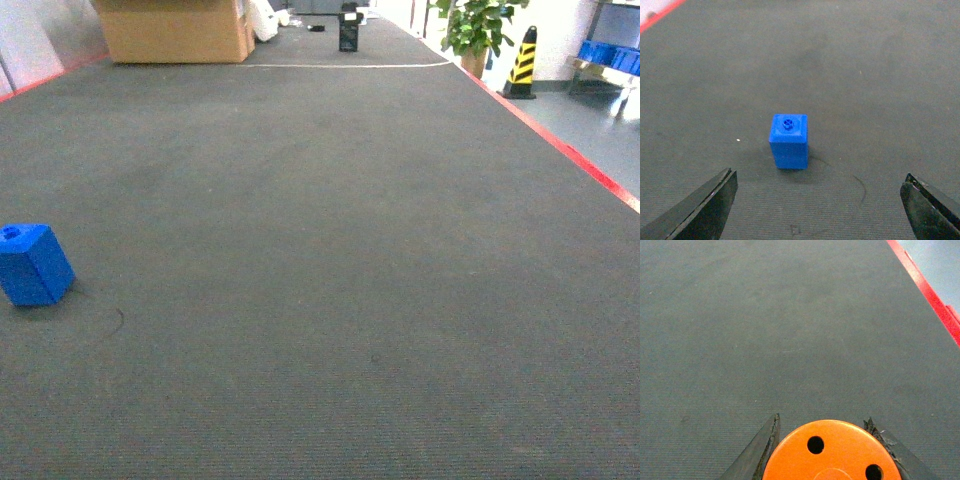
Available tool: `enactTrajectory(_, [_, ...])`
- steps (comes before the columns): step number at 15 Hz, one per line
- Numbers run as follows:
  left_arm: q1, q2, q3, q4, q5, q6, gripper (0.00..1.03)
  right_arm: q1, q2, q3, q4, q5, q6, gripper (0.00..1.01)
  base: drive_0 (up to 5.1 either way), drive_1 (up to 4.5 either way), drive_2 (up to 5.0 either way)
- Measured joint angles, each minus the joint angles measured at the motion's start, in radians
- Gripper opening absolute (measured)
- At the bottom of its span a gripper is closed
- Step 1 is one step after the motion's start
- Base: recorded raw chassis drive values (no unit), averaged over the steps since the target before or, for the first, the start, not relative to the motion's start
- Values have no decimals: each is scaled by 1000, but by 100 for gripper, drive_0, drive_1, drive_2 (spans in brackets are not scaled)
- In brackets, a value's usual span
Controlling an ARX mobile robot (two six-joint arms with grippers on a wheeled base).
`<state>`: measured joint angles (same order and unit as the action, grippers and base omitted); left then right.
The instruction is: Sort blue parts and orange caps into right shelf containers
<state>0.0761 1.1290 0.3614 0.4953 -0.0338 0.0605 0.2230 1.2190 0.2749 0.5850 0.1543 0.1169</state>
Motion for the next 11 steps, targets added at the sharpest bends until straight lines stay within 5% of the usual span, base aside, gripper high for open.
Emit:
enactTrajectory(3, [51, 312, 199, 7, 51, 5, 98, 20, -4, 0, -31, -5, 48, 43, 0, 0, 0])
enactTrajectory(6, [58, 502, 368, -47, 105, -5, 98, 26, 4, 0, -29, 17, 56, 43, 0, 0, 0])
enactTrajectory(11, [58, 693, 536, -82, 105, 26, 98, 25, 3, 0, -48, 29, 59, 43, 0, 0, 0])
